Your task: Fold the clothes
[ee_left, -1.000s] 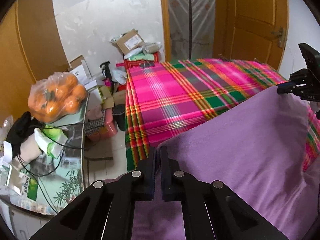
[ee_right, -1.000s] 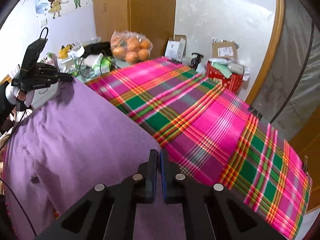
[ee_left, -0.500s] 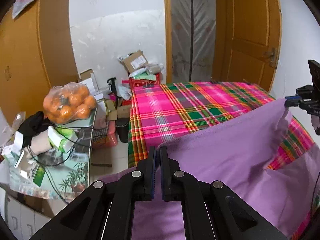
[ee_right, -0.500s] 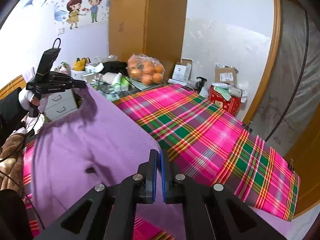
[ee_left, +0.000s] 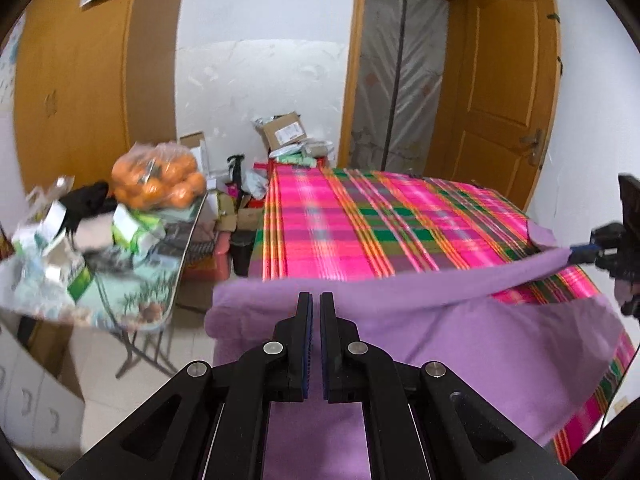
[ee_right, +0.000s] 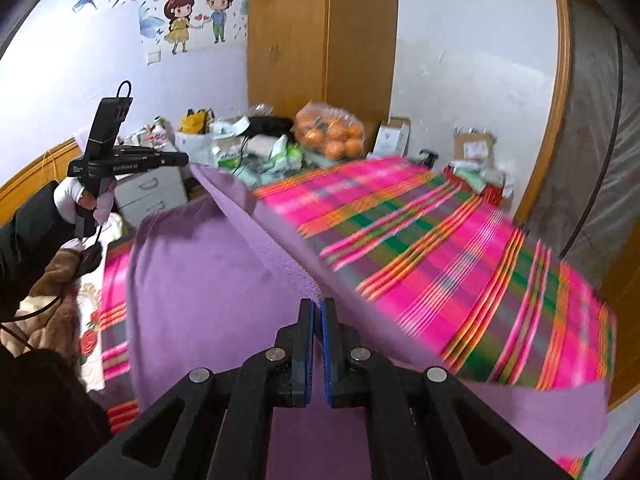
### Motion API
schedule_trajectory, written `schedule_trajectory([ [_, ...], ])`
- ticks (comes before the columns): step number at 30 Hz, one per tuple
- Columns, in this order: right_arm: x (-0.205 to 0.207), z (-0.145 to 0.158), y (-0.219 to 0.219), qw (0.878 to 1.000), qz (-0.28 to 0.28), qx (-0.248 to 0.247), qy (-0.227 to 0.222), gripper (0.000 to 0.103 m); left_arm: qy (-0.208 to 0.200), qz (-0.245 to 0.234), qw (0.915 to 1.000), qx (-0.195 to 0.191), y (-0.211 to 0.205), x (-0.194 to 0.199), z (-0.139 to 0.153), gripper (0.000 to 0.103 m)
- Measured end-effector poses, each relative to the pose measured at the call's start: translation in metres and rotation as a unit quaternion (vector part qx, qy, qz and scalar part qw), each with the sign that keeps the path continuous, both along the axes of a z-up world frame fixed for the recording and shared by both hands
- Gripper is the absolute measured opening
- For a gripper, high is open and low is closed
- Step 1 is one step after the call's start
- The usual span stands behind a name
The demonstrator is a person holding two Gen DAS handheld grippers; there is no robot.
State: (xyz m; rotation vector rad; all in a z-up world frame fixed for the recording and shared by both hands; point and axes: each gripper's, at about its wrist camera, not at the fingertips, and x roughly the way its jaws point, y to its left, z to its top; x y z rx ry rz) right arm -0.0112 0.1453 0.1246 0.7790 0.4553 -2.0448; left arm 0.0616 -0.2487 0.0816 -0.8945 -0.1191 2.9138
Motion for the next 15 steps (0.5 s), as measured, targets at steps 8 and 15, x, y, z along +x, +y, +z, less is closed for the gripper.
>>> schedule_trajectory([
  [8, 0.017, -0.067, 0.008, 0.996, -0.021, 0.020, -0.083, 0.005, -0.036, 0.033, 0.9954, 0.083, -0.009, 0.045, -0.051, 0.003],
  [15, 0.024, -0.078, 0.028, 0.987, -0.071, -0.024, -0.143, 0.016, -0.059, 0.088, 0.9762, 0.189, -0.020, 0.051, -0.072, 0.019],
])
